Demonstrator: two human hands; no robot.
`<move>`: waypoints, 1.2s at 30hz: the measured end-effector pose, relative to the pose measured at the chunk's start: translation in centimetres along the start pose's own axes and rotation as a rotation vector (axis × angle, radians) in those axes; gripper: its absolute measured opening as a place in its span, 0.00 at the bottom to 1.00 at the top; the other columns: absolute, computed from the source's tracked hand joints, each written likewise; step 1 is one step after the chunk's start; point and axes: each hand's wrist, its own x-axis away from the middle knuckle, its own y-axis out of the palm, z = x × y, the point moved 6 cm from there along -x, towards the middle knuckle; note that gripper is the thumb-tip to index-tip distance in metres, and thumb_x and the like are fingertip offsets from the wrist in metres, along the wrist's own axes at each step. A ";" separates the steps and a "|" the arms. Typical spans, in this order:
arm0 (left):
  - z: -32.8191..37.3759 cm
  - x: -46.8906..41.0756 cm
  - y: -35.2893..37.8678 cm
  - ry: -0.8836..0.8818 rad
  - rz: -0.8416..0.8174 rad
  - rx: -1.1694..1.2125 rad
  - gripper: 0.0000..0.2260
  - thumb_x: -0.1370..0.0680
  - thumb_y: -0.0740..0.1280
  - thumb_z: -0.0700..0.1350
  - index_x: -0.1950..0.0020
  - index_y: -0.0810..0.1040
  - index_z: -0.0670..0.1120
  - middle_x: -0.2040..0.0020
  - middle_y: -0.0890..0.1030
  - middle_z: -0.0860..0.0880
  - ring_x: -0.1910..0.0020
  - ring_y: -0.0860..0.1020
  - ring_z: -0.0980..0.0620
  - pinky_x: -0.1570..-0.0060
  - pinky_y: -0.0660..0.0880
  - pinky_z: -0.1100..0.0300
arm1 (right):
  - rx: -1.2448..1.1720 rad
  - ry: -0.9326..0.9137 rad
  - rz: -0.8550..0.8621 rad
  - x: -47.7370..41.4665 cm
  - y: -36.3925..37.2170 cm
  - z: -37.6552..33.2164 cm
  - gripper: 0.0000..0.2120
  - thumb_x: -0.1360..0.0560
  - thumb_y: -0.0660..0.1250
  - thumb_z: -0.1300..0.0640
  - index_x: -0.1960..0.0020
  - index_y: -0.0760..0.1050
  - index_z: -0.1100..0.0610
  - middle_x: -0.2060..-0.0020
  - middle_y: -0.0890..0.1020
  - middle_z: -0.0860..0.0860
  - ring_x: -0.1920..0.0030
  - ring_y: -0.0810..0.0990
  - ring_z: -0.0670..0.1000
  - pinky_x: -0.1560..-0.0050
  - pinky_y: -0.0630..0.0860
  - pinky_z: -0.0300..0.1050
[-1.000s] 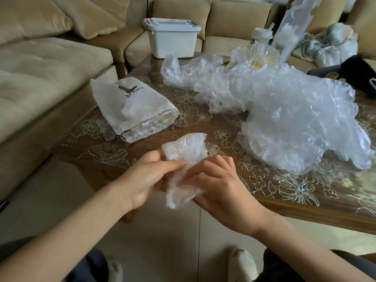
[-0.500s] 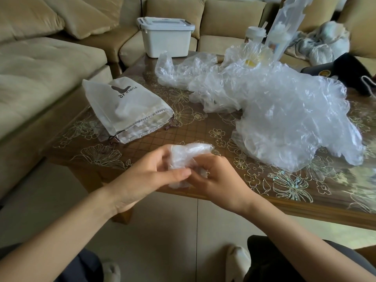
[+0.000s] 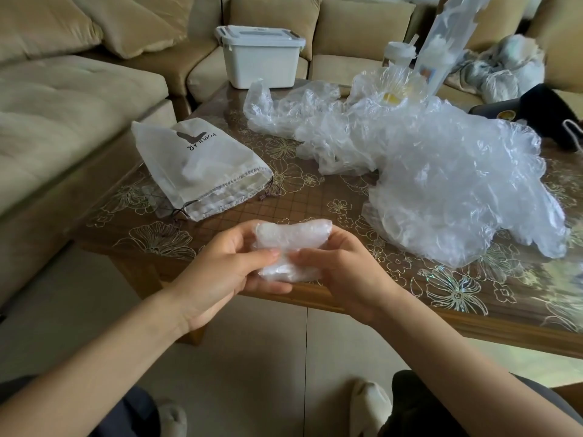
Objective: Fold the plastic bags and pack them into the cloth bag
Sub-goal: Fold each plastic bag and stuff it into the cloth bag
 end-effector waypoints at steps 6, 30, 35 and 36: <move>-0.1 0.3 -0.3 0.065 0.137 0.081 0.12 0.25 0.62 0.29 0.54 0.79 0.44 0.56 0.81 0.46 0.65 0.81 0.53 0.74 0.77 0.63 | -0.267 0.133 -0.064 -0.3 0.9 0.4 0.14 0.32 0.62 0.73 0.56 0.80 0.57 0.58 0.83 0.55 0.60 0.82 0.53 0.59 0.79 0.45; 3.5 1.3 -4.3 0.418 0.170 -0.468 0.25 0.27 0.55 0.21 0.74 0.77 0.43 0.49 0.83 0.52 0.70 0.82 0.49 0.74 0.77 0.64 | 0.413 0.038 -0.254 -3.9 2.6 -0.9 0.17 0.33 0.74 0.62 0.46 0.76 0.62 0.57 0.77 0.59 0.59 0.75 0.54 0.60 0.75 0.41; 3.6 0.2 -5.5 0.376 0.152 -0.510 0.28 0.25 0.55 0.23 0.74 0.81 0.48 0.45 0.81 0.54 0.60 0.83 0.53 0.72 0.78 0.63 | 0.547 -0.025 -0.184 -5.2 2.8 -1.1 0.08 0.31 0.74 0.63 0.54 0.77 0.59 0.66 0.78 0.51 0.66 0.76 0.48 0.63 0.74 0.40; 3.5 -0.2 -5.7 0.357 0.137 -0.526 0.28 0.25 0.56 0.24 0.73 0.81 0.48 0.45 0.81 0.54 0.57 0.83 0.53 0.70 0.79 0.62 | 0.551 -0.039 -0.179 -5.5 2.9 -1.1 0.07 0.31 0.74 0.64 0.56 0.77 0.59 0.67 0.78 0.51 0.68 0.76 0.47 0.65 0.74 0.38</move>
